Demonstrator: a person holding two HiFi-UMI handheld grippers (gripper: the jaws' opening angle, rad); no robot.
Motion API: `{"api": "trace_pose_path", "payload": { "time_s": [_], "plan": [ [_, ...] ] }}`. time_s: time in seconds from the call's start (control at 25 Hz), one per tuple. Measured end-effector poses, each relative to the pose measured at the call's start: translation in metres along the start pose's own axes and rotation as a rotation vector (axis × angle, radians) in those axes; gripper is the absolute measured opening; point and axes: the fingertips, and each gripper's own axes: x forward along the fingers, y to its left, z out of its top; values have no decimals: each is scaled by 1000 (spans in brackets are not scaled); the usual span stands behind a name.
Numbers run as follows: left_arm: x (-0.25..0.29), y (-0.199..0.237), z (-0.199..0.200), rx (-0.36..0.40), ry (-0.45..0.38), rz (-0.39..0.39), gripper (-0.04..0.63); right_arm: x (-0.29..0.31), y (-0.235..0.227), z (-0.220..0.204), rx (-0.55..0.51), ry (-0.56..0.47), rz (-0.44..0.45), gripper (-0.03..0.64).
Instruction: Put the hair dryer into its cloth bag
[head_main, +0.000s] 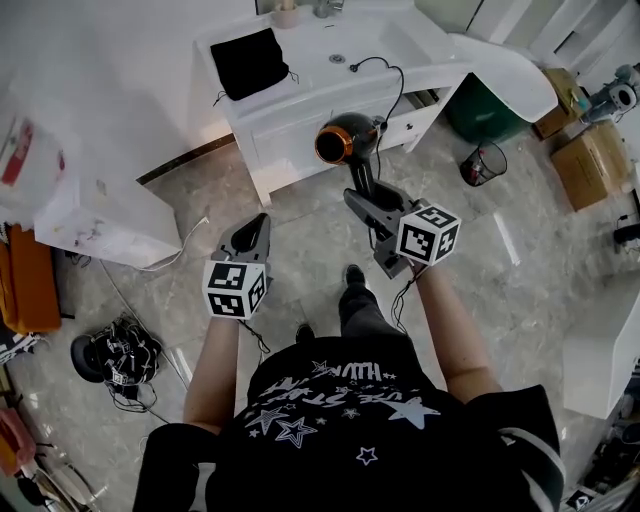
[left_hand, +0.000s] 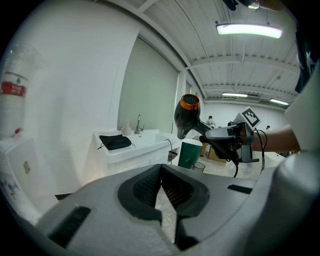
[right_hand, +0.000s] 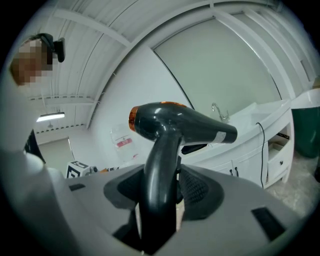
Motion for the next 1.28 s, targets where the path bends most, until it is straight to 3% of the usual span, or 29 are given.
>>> {"api": "trace_pose_path", "payload": {
  "time_s": [0.68,0.96,1.28],
  "plan": [
    [135,4,56,-4,13,216,11,37,-150,61,-94,132,174,199],
    [151,17,64,-40,9,320,12,55,-180,66,-161,220,251,199],
    [158,49,65,-30,36,369,12,90,-189,67,-172,263,280,199]
  ]
}}
